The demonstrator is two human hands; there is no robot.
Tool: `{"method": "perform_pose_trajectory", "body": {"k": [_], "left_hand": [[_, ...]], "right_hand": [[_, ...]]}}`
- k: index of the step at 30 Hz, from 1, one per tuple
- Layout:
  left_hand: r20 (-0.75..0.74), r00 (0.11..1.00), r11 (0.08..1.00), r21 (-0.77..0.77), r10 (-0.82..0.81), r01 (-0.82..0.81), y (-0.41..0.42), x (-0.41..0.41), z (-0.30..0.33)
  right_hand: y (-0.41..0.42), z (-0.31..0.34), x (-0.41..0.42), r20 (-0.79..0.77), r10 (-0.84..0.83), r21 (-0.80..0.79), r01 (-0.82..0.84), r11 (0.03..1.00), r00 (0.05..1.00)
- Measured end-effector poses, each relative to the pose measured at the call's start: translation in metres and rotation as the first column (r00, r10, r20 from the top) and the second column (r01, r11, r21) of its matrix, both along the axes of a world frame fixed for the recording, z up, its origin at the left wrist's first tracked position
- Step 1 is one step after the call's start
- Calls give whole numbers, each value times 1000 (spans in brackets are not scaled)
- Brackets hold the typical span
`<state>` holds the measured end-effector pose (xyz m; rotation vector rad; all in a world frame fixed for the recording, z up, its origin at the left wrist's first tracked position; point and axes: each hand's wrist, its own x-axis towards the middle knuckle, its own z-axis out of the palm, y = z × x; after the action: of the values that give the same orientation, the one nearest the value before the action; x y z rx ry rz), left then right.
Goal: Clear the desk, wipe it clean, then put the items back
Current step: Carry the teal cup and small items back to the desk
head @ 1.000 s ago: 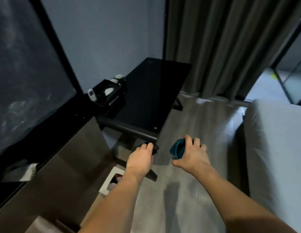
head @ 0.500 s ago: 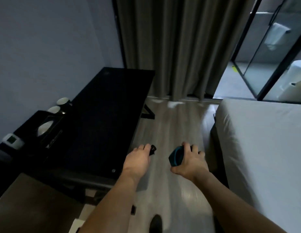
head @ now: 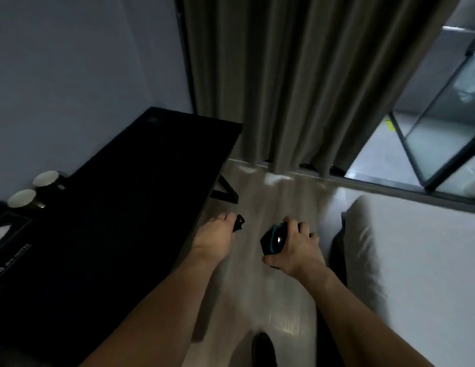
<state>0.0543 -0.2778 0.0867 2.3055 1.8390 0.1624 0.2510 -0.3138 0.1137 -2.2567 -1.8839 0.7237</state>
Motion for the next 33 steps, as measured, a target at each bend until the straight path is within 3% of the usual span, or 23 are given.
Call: {"method": "perform_pose_trajectory", "body": {"k": [4, 7, 10, 17, 21, 26, 33], "left_hand": [[33, 976, 976, -35, 215, -214, 46, -23, 10], [129, 909, 917, -105, 397, -386, 72, -52, 15], [135, 827, 836, -149, 546, -527, 85, -94, 15], [237, 530, 571, -162, 814, -805, 100, -203, -2], [270, 306, 372, -242, 913, -896, 97, -256, -16], [278, 51, 132, -281, 959, -951, 98, -294, -29], [247, -212, -141, -276, 945, -951, 108, -341, -38]], "right_hand": [[80, 11, -6, -23, 154, 11, -154, 988, 988], [133, 18, -40, -19, 304, 14, -304, 953, 952], [176, 20, -90, -12, 433, 7, -433, 902, 902], [245, 14, -229, 52, 729, -78, -724, 685, 683], [272, 10, -300, 51, 851, -121, -842, 525, 523], [297, -5, -374, 34, 940, -172, -925, 340, 339], [335, -47, -459, -16, 998, -167, -985, 53, 56]]}}
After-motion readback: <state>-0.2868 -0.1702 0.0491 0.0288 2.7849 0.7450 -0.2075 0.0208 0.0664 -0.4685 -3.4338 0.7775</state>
